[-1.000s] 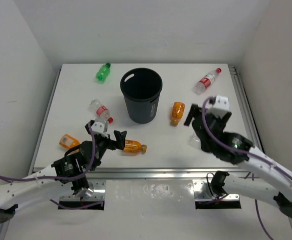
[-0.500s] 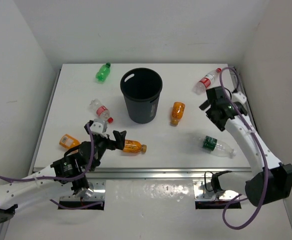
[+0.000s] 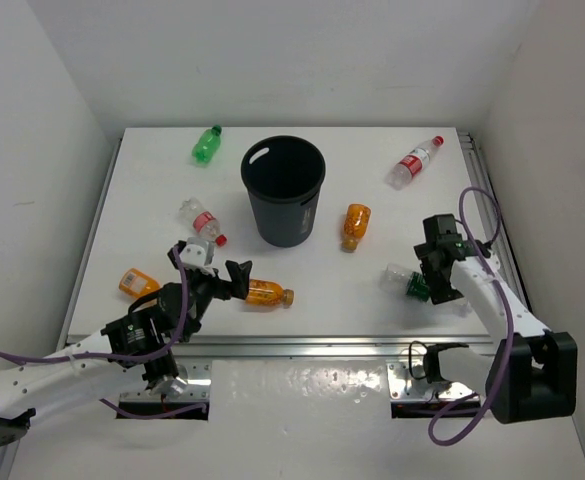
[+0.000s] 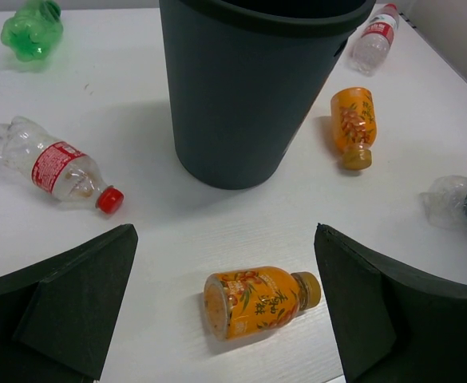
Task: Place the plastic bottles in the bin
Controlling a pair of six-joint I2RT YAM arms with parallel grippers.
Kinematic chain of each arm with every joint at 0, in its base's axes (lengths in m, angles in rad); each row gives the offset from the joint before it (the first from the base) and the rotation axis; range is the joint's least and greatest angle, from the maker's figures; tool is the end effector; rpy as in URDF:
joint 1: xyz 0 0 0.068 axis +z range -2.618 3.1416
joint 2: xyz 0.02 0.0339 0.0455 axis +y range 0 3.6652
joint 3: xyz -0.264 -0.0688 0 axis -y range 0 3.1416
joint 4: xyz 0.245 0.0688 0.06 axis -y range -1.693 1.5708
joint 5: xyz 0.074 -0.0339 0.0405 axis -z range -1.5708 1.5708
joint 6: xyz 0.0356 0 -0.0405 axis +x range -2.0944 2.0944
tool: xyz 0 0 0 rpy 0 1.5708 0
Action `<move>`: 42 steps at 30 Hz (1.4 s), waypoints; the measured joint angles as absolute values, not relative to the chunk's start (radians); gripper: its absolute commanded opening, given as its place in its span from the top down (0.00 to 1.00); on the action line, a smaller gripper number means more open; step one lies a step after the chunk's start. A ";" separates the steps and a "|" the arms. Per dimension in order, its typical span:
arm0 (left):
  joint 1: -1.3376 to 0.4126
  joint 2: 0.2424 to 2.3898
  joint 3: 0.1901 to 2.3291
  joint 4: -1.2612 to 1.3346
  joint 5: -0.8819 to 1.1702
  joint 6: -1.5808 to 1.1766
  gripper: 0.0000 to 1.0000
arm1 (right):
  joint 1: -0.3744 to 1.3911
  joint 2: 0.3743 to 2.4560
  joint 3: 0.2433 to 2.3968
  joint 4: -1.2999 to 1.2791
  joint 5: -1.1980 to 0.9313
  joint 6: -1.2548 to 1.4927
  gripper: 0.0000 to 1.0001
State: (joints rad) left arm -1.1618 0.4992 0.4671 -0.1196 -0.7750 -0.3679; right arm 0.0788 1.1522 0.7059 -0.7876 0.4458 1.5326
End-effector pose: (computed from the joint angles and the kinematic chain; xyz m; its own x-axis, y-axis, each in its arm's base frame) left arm 0.0759 -0.1124 0.2770 -0.1929 -0.2011 -0.9604 0.3334 0.9071 -0.2569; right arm 0.1953 0.0000 0.2029 0.0351 0.9072 -0.4193 0.9429 0.1090 0.3148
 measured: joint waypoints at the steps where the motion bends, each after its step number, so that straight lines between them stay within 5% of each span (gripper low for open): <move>1: -1.162 0.499 0.467 -0.120 -0.775 -0.368 0.00 | 0.075 1.148 0.679 -0.772 0.441 1.542 0.03; 16: -1.162 0.509 0.467 -0.121 -0.788 -0.368 0.00 | 0.019 1.260 0.552 -0.556 0.390 1.570 0.04; 18: -1.162 0.515 0.467 -0.121 -0.790 -0.368 0.00 | 0.012 1.293 0.536 -0.532 0.378 1.567 0.08; 23: -1.162 0.526 0.467 -0.122 -0.794 -0.368 0.00 | -0.026 1.317 0.529 -0.485 0.355 1.542 0.35; 33: -1.162 0.531 0.466 -0.125 -0.815 -0.379 0.00 | 0.103 0.984 0.510 -0.219 0.332 1.207 0.42; 36: -1.162 0.510 0.453 -0.123 -0.822 -0.387 0.00 | 0.194 0.917 0.612 -0.082 0.287 1.023 0.41; 42: -1.164 0.477 0.440 -0.123 -0.819 -0.402 0.00 | 0.385 1.120 1.054 0.205 0.121 0.640 0.34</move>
State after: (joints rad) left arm -1.1641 0.4770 0.4397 -0.1226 -0.8188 -0.4015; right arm 0.3851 1.1202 1.0538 0.2047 0.1211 0.6403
